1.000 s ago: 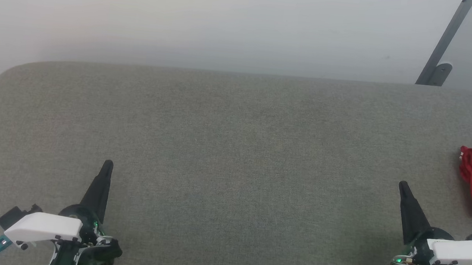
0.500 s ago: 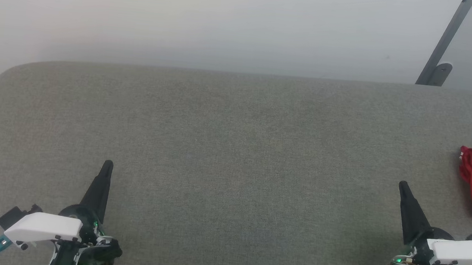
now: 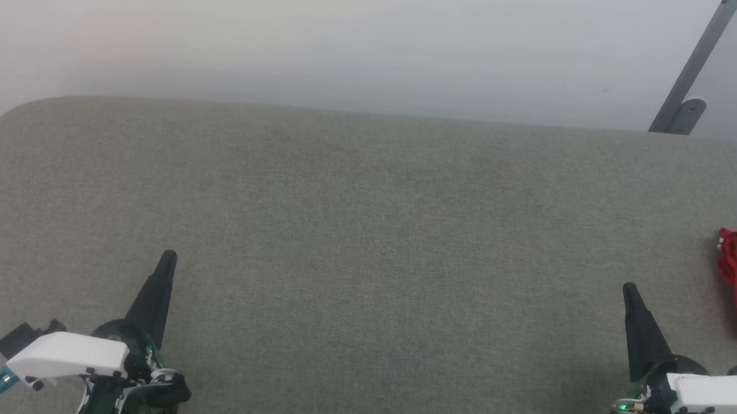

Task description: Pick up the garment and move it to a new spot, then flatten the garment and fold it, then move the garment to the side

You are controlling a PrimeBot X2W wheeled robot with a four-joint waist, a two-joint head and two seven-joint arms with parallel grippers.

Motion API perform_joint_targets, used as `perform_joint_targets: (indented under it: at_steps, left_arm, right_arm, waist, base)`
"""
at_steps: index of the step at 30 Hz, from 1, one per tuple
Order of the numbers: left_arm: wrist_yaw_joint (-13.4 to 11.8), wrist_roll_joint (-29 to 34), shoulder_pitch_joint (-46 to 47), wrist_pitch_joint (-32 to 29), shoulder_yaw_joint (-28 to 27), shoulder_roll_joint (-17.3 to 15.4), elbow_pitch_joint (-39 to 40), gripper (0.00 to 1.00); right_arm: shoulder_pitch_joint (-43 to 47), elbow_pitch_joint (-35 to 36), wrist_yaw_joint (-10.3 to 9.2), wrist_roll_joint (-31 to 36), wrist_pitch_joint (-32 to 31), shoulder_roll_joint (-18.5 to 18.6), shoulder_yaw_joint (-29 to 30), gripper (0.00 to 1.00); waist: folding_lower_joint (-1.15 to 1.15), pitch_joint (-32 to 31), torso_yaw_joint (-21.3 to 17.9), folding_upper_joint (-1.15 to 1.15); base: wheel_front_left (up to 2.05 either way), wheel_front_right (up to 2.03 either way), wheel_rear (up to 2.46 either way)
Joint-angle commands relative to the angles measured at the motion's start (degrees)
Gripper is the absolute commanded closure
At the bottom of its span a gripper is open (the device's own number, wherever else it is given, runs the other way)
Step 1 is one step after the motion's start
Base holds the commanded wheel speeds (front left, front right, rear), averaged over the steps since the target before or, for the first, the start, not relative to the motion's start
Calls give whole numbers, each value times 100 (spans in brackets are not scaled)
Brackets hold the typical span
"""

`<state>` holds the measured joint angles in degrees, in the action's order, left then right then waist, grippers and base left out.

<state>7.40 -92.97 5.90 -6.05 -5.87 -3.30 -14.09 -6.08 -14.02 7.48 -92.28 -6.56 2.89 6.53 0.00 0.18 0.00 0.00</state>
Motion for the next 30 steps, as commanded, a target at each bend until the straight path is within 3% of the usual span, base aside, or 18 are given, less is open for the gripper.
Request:
perform_joint_targets:
  at_steps: [1, 30]
  left_arm:
    - [16, 20, 67, -26, -26, 7, 0, 100]
    - [16, 32, 70, -42, -46, 20, -1, 100]
  right_arm:
    - [-34, -8, 2, -25, -8, -16, 0, 100]
    - [-33, -7, 2, -24, -7, -16, 0, 100]
  waist:
    - [0, 0, 0, 0]
    - [0, 0, 0, 0]
  base:
    - [0, 0, 0]
    - [0, 0, 0]
